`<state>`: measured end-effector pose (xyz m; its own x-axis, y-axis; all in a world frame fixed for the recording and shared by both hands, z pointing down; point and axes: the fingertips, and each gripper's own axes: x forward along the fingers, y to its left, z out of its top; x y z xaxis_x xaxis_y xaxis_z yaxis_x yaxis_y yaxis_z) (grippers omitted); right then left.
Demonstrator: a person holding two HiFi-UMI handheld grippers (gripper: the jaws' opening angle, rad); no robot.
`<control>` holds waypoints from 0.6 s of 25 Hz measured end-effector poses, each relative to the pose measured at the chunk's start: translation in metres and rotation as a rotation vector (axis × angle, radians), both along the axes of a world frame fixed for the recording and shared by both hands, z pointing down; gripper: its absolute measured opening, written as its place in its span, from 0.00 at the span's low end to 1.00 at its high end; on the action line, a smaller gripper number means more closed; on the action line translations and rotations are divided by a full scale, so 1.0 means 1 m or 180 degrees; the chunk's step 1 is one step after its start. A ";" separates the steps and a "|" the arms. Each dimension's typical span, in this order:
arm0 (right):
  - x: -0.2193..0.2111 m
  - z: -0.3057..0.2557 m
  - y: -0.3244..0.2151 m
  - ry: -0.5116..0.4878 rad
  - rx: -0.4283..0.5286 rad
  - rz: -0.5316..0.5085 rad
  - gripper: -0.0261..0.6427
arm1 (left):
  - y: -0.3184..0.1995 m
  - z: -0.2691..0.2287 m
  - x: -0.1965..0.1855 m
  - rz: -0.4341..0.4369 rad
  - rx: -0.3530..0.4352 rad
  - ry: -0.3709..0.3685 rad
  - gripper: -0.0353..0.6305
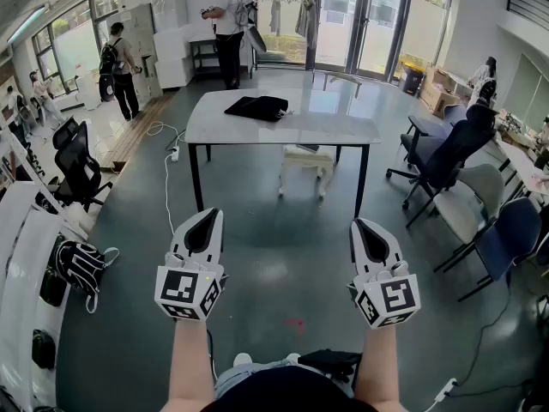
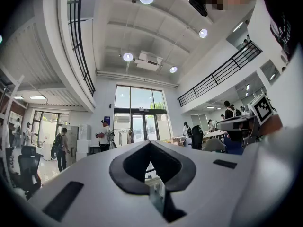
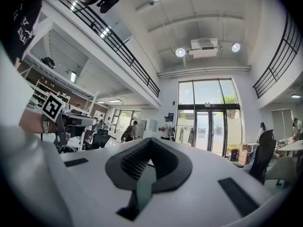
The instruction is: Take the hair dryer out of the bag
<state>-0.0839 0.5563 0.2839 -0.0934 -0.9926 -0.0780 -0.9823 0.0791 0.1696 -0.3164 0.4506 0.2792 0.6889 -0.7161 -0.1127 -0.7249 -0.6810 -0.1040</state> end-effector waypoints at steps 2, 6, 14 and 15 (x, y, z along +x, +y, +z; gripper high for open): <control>0.007 0.002 0.000 0.0022 -0.0017 0.0005 0.07 | 0.000 0.001 0.006 -0.0028 -0.0012 0.0036 0.07; 0.024 0.006 0.000 -0.0014 -0.0041 -0.0043 0.07 | 0.001 0.006 0.025 -0.0072 -0.0017 0.0065 0.07; 0.038 0.011 -0.010 -0.0090 0.0004 -0.0242 0.07 | 0.004 0.006 0.058 -0.0092 0.0021 0.0009 0.07; 0.039 0.013 -0.012 -0.0103 0.0007 -0.0262 0.07 | 0.002 0.007 0.059 -0.0102 0.0017 0.0007 0.07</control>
